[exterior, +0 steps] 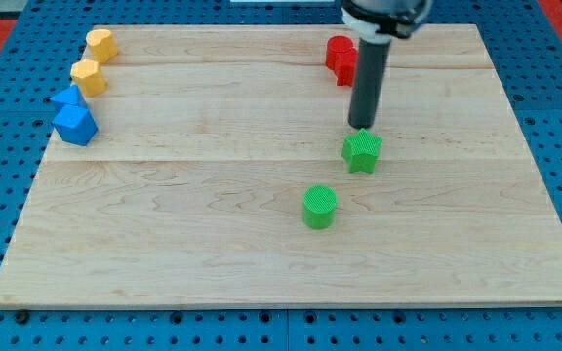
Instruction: Move the blue cube away from the blue triangle
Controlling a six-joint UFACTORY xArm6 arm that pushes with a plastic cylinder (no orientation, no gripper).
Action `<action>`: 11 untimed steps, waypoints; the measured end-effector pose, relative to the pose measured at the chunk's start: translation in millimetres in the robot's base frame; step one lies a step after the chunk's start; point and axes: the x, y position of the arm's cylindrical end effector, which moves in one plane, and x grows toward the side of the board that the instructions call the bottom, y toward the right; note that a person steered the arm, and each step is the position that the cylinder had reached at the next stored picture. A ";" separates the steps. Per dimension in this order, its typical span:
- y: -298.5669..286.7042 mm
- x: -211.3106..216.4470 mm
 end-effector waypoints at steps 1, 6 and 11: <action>-31.9 43.4; -320.0 43.8; -401.7 -26.9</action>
